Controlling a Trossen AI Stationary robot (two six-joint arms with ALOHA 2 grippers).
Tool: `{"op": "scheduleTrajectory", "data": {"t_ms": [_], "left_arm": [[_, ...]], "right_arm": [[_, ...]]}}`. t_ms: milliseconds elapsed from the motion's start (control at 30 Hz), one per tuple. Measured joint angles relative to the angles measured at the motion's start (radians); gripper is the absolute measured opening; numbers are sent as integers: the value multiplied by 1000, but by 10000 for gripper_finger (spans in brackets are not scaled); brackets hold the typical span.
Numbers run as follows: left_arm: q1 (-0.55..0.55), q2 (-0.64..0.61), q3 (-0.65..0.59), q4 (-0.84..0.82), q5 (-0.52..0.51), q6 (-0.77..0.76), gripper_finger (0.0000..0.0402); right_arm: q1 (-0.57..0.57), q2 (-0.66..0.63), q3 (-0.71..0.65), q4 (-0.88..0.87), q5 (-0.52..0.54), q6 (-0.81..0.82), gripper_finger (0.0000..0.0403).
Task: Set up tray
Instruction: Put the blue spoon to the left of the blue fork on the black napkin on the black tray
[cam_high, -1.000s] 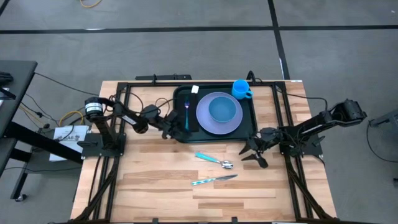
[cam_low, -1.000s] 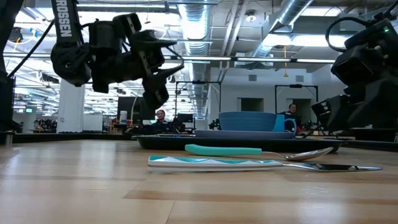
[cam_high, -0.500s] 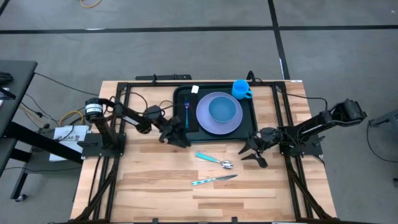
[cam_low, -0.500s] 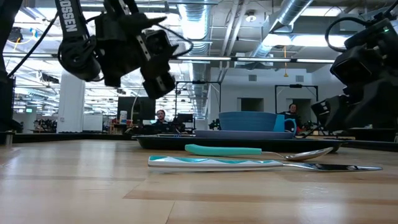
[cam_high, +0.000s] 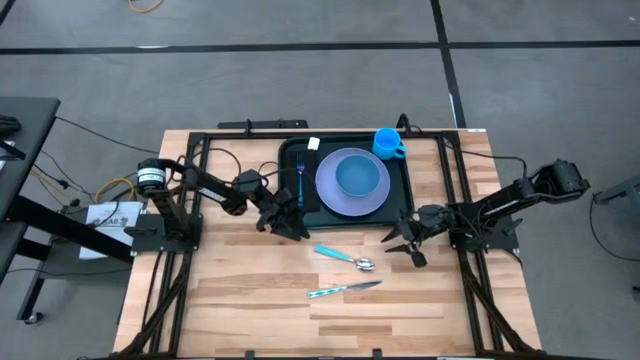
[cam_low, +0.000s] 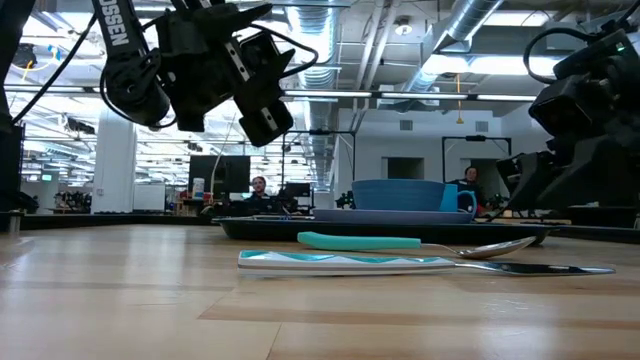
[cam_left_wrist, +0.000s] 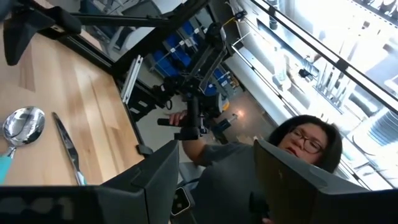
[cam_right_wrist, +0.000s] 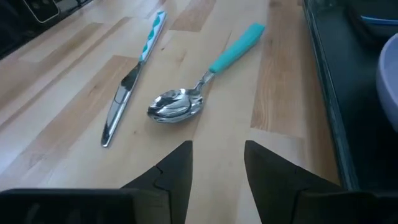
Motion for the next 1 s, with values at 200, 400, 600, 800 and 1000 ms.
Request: {"op": "scheduleTrajectory", "data": {"t_ms": [200,400,600,800,1000], "left_arm": [[-1,0,0,11,1,3,195],[-1,0,0,13,0,18,194],[-1,-41,0,5,7,45,194],[-1,-180,0,-125,-3,142,194],[-9,-419,79,-738,-105,497,194]], "right_arm": [[-2,0,0,22,17,80,136],[-29,-4,2,179,-29,167,140],[-41,-53,2,240,-101,173,140],[-41,-98,2,225,-141,173,139],[-37,-131,2,225,-146,173,138]]}}
